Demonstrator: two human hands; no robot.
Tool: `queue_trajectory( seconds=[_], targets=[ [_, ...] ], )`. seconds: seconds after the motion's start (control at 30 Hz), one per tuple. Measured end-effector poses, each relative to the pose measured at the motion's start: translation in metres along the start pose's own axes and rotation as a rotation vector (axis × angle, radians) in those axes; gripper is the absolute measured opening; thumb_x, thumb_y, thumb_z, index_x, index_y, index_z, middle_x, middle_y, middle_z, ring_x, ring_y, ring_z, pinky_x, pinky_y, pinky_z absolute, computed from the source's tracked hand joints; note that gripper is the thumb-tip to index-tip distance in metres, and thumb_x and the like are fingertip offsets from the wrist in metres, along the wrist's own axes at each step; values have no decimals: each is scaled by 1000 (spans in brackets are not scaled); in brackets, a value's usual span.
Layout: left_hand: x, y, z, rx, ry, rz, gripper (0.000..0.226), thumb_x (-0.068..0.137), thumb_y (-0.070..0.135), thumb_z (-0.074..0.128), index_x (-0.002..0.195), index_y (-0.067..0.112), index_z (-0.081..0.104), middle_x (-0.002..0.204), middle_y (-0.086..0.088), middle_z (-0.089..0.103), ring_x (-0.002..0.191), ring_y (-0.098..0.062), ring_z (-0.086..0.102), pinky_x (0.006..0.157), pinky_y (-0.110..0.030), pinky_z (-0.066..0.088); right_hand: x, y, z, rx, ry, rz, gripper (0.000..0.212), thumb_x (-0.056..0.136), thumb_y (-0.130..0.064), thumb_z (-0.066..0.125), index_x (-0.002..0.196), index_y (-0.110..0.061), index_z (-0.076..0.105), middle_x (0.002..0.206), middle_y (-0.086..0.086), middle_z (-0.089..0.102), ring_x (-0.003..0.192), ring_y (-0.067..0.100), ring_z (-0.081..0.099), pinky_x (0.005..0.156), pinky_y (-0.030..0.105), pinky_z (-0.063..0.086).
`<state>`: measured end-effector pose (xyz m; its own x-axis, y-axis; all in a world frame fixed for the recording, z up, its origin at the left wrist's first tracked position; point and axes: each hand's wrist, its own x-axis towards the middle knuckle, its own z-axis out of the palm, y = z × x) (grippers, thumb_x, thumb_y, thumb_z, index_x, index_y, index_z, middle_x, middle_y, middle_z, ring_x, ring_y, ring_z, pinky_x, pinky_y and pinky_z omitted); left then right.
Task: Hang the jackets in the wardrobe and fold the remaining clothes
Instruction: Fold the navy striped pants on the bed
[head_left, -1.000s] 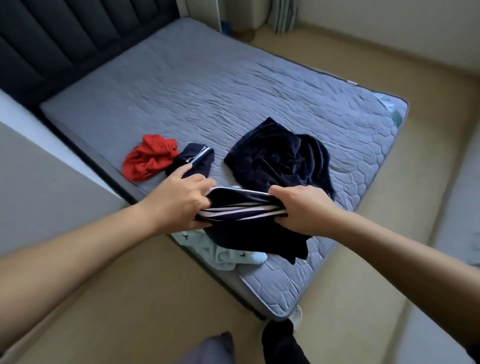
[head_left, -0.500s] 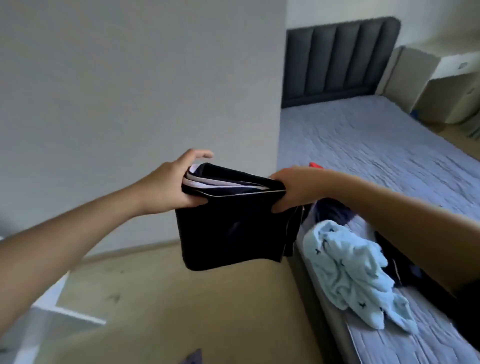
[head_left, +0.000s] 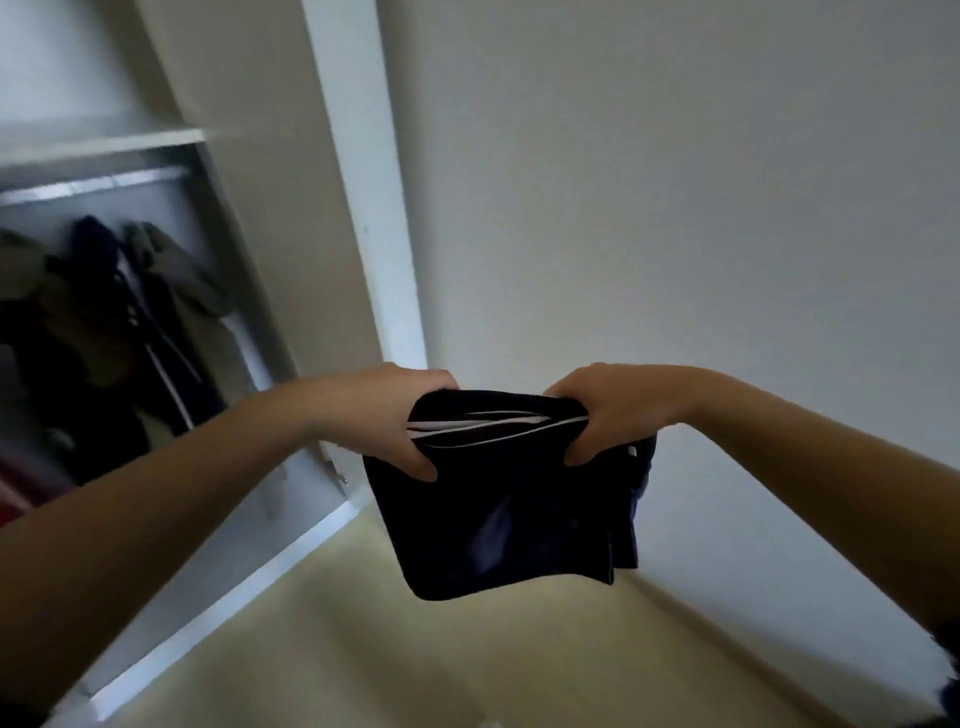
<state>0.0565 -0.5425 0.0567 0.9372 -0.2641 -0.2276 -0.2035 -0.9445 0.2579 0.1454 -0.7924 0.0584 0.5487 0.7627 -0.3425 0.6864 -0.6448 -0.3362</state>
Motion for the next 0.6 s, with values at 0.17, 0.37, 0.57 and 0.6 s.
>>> queue_trajectory(
  seconds=[0.17,0.37,0.57,0.6],
  targets=[
    [-65,-97,-51,-25,48,-242,25,72,39,76,91,37,60,82,15,64,74,0,60,65,-17,45,133,-79,-53,-24,-132,-295,20,76,-30,72,93,-28,62,87,-9,71,77,6,70,67,26,58],
    [-171,-187,-100,-119,329,-544,30,72,36,79,97,34,61,87,14,63,79,4,59,68,-11,43,251,-214,-114,-197,-158,-655,28,79,-28,75,104,-25,63,97,-7,70,86,7,68,80,29,56],
    [-262,-267,-119,-681,1090,-536,63,59,16,89,116,22,63,109,4,71,102,-11,66,87,-21,51,327,-328,-159,1,-166,-868,23,82,-6,72,92,-25,65,80,-15,72,75,-1,67,62,14,49],
    [-271,-280,-124,-715,1094,-537,60,58,17,88,113,22,66,109,2,72,103,-13,67,86,-19,52,340,-345,-166,20,-175,-876,23,82,-3,71,91,-24,66,79,-14,72,73,-1,67,60,14,49]
  ],
)
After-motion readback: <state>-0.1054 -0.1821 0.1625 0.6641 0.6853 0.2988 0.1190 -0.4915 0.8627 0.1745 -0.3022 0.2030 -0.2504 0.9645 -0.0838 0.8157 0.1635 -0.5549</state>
